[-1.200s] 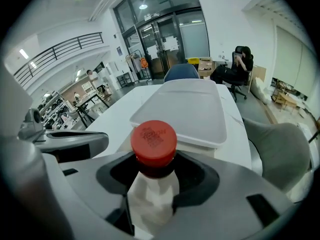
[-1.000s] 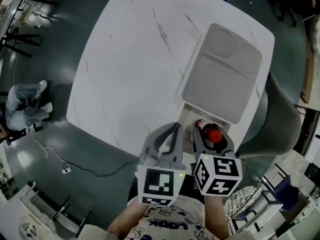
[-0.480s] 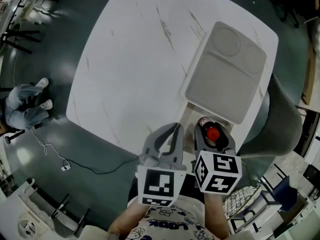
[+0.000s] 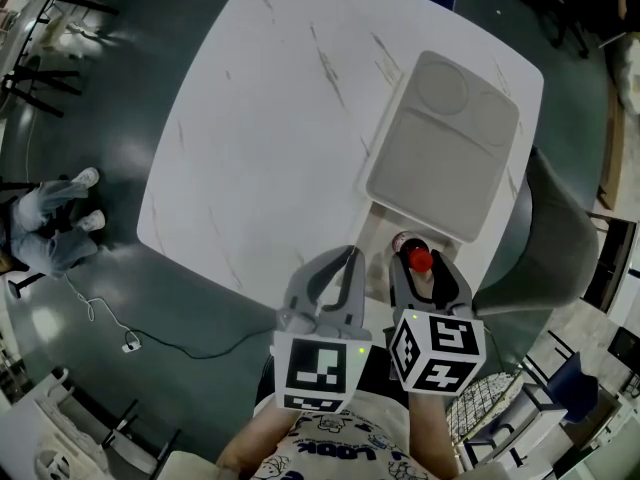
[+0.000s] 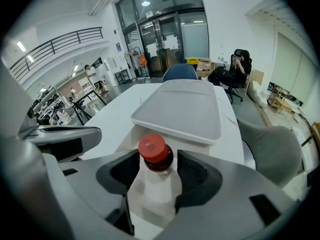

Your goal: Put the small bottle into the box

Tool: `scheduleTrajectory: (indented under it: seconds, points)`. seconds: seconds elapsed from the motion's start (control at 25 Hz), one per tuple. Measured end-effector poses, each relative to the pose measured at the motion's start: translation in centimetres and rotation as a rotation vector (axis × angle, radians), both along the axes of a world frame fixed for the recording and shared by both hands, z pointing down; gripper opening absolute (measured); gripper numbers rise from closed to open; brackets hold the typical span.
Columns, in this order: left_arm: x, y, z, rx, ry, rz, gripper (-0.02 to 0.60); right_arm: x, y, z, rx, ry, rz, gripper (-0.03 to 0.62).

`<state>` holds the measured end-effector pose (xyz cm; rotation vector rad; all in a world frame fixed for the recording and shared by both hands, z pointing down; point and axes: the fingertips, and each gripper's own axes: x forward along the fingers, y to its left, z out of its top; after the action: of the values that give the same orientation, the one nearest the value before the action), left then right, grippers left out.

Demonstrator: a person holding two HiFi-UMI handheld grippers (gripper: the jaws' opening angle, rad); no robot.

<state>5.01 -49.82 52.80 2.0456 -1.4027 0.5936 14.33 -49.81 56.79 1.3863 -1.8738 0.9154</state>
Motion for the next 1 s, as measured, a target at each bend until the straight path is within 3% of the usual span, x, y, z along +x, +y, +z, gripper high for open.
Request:
scheduleTrajectory:
  seconds: [0.4,1.0]
  points:
    - [0.2,0.6,-4.7,0.131,-0.011,0.067,0.020,0.7,1.7,-5.4,0.120,-0.024,0.099,0.229]
    - [0.9,1.6,-12.0,0.313,0.002,0.127,0.020,-0.2,3.4,-13.7,0.337,-0.069,0.142,0.225]
